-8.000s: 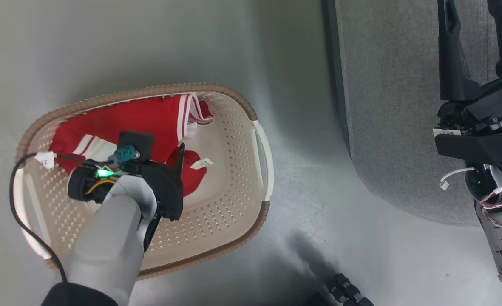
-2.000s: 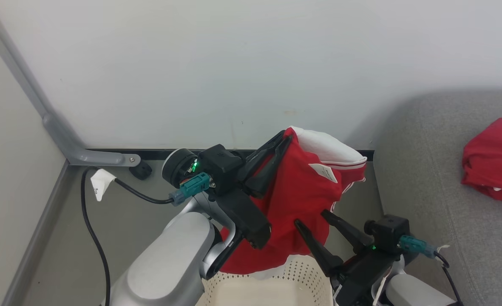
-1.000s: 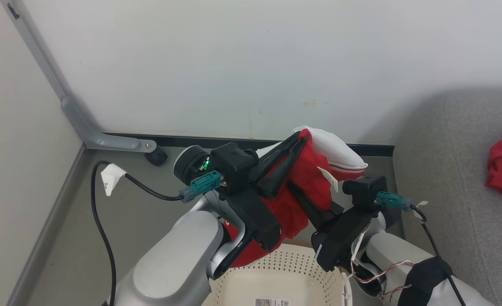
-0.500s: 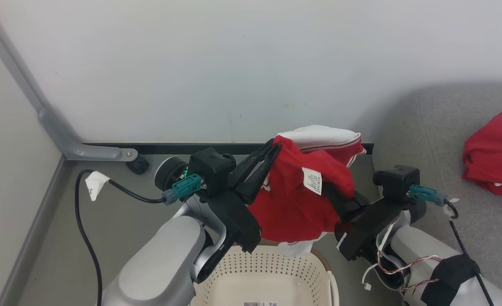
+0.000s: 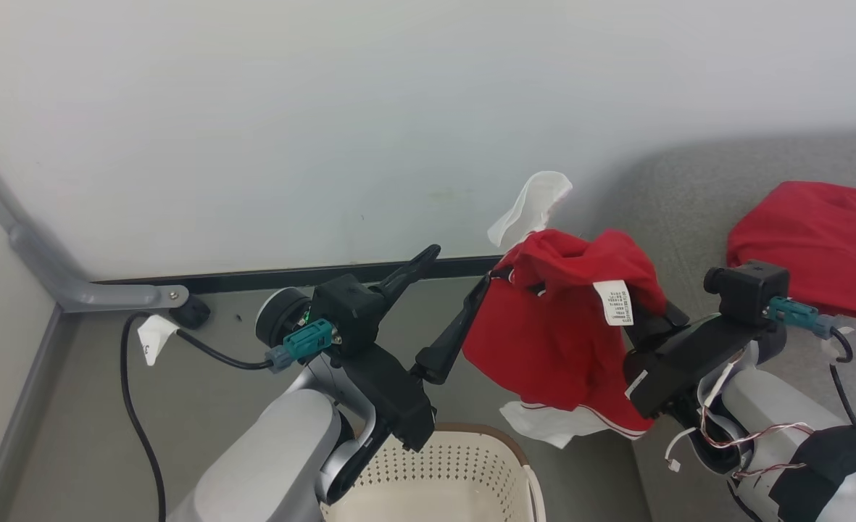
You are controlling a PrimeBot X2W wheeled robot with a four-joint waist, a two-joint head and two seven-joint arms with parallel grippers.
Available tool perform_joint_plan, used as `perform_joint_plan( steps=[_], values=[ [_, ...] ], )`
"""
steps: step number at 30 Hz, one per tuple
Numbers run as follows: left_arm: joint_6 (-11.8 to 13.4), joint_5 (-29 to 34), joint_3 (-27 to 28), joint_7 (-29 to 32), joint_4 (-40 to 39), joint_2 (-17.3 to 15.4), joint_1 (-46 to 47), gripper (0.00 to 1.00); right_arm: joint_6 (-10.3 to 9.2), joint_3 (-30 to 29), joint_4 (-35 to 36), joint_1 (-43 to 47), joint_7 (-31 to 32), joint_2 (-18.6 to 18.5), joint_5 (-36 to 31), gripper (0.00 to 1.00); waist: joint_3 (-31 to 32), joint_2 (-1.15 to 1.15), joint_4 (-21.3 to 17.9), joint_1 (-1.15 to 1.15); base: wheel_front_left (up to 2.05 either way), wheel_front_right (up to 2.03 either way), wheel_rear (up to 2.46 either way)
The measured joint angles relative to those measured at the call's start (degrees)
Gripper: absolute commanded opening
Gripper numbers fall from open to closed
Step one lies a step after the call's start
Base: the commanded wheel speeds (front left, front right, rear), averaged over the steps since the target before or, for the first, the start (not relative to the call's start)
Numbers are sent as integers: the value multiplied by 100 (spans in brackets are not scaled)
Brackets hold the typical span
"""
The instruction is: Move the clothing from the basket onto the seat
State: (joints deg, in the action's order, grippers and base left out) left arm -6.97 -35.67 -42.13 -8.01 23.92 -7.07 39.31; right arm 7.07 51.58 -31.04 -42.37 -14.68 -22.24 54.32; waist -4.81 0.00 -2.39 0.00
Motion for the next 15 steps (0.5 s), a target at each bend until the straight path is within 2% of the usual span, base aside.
perform_joint_plan(
  steps=[15],
  values=[
    [49, 1, -86, -124, -305, -179, -471, 100, 1, -867, 509, 321, -1, -502, -419, 0, 56, 0, -693, 0, 0, 0, 0]
  ],
)
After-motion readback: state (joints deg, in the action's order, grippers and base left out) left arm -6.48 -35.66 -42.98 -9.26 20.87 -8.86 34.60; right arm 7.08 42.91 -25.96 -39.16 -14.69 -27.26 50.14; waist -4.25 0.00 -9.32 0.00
